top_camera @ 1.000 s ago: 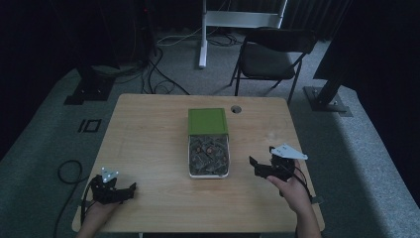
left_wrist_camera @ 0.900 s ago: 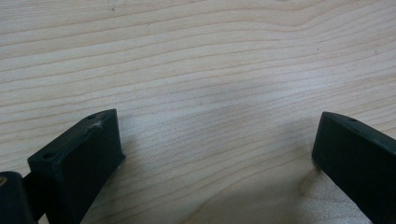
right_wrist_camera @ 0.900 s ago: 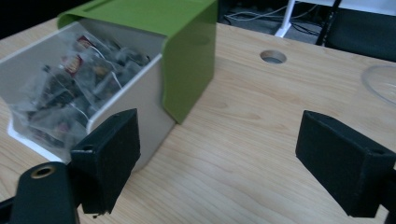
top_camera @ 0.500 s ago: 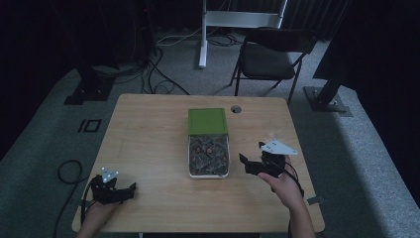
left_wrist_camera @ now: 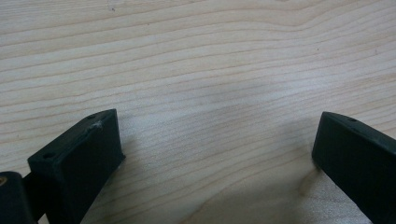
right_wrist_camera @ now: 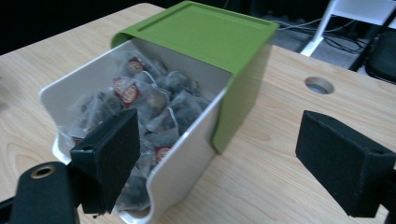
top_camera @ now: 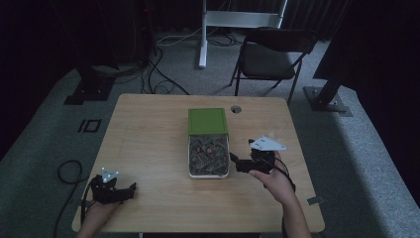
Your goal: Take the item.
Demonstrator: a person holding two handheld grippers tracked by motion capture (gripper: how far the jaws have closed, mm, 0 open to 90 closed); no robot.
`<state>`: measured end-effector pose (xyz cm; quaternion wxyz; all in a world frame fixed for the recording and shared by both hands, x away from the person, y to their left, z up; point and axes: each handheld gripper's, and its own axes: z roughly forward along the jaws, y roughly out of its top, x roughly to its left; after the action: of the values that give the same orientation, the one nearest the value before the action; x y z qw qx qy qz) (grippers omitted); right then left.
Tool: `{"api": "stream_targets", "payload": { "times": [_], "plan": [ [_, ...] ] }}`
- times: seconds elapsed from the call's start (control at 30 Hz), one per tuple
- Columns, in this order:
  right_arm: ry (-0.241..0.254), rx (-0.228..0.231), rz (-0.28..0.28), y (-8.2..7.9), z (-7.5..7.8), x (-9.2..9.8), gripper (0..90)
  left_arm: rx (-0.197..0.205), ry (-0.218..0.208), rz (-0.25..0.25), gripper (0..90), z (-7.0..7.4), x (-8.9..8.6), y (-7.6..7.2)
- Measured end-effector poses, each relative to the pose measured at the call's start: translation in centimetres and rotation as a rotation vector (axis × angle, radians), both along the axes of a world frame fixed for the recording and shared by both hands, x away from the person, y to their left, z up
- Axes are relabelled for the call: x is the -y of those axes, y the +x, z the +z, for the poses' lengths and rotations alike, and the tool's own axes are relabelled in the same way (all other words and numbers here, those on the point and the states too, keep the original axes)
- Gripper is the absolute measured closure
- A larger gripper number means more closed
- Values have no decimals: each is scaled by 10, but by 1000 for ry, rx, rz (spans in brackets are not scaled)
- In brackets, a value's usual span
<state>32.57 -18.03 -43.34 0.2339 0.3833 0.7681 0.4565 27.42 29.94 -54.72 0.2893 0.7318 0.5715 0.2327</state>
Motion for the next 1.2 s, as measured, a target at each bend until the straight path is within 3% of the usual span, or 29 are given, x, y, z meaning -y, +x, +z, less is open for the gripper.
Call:
{"api": "stream_targets", "payload": {
  "times": [0.73,1.03,1.2],
  "plan": [
    [-14,-12,143,18,-3,-32,162,-1,2,-2,21,0,0,0],
    [-75,-7,194,29,-6,-39,347,-1,2,-2,20,0,0,0],
    [-75,-36,224,35,-10,-45,405,-1,2,-2,21,0,0,0]
  ]
}}
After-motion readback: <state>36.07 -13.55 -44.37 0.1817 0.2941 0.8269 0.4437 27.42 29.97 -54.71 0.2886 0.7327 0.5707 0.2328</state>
